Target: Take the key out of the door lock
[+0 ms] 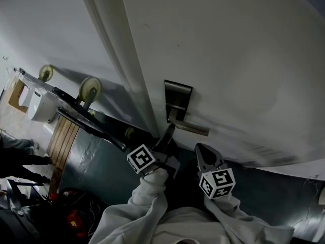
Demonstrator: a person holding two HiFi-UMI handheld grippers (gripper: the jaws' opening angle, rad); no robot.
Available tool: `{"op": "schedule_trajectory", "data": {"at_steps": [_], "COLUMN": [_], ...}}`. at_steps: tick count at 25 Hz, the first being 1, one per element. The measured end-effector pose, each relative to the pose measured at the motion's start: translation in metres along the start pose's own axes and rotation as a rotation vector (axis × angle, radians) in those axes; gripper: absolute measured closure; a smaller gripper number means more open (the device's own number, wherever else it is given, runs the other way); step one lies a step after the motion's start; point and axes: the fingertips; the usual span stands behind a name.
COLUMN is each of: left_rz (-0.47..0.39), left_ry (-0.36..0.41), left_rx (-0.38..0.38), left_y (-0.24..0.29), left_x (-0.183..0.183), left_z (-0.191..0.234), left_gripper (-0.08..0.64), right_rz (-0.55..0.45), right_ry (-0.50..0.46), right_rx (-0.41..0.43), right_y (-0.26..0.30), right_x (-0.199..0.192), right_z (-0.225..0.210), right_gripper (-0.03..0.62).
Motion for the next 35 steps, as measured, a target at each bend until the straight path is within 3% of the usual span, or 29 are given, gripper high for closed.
{"op": "schedule_trajectory", "data": {"at_steps": [21, 24, 35], "left_rz": [-0.020, -0.033, -0.023], "left_ry": [-0.007, -0.056, -0.037], "left_rx": [0.077, 0.049, 0.039], "left_y": [-0.004, -0.008, -0.052], "left_x": [0.000, -0.001, -0.009], "left_z": [0.003, -0.002, -0.003], "left_gripper": [0.537, 0.537, 0.537], "right_rz": [0.013, 0.013, 0.004], "right_ry": [-0.001, 0.002, -0.016], "right_rx": [-0.002, -0.008, -0.001], "right_y": [-0.001, -0.002, -0.007], "right_x": [-0.001, -0.002, -0.010], "right_z": [-0.003, -0.004, 0.008], "right_gripper": [0.540, 0.540, 0.540]}}
Point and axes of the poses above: the fingertips, and each gripper's own axes: y forward along the fingers, z to its left, x out of its top, and after that the axes turned 6 degrees about y, right-handed
